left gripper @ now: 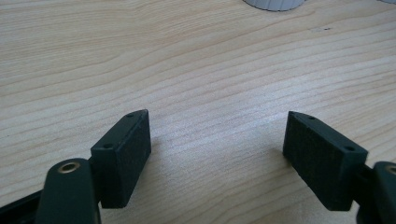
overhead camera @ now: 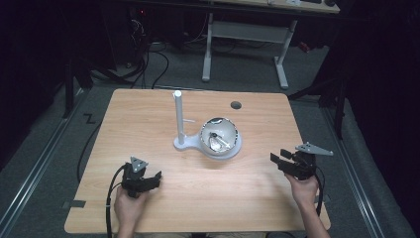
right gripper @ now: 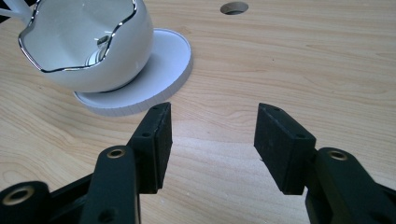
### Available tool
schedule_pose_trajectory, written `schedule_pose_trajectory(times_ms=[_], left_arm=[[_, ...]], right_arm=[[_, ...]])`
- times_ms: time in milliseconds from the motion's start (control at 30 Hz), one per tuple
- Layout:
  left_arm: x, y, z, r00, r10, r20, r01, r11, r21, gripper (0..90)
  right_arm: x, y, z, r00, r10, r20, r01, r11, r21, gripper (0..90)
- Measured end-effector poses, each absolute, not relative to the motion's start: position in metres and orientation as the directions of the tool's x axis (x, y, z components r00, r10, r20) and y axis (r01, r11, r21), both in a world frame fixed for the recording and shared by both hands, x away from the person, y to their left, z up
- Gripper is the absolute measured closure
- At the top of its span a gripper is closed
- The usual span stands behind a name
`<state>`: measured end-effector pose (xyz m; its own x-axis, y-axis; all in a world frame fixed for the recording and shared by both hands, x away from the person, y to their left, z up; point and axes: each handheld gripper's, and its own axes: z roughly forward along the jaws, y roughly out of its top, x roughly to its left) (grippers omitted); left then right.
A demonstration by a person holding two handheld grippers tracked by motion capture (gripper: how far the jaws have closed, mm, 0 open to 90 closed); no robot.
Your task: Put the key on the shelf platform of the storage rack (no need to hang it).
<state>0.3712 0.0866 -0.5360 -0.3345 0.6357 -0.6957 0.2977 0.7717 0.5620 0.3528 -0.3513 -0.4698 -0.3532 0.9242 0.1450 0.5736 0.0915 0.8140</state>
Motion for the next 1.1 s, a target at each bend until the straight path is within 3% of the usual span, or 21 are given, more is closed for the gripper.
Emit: schedule_pose_trajectory(times_ms=[1100], left_arm=[[0.371, 0.086, -0.536, -0.331, 0.639, -0.694, 0.298, 0.769, 0.565, 23.8]], right_arm=[[0.352, -0.327, -0.505, -0.371, 0.917, 0.145, 0.614, 0.125, 0.779, 47.0]])
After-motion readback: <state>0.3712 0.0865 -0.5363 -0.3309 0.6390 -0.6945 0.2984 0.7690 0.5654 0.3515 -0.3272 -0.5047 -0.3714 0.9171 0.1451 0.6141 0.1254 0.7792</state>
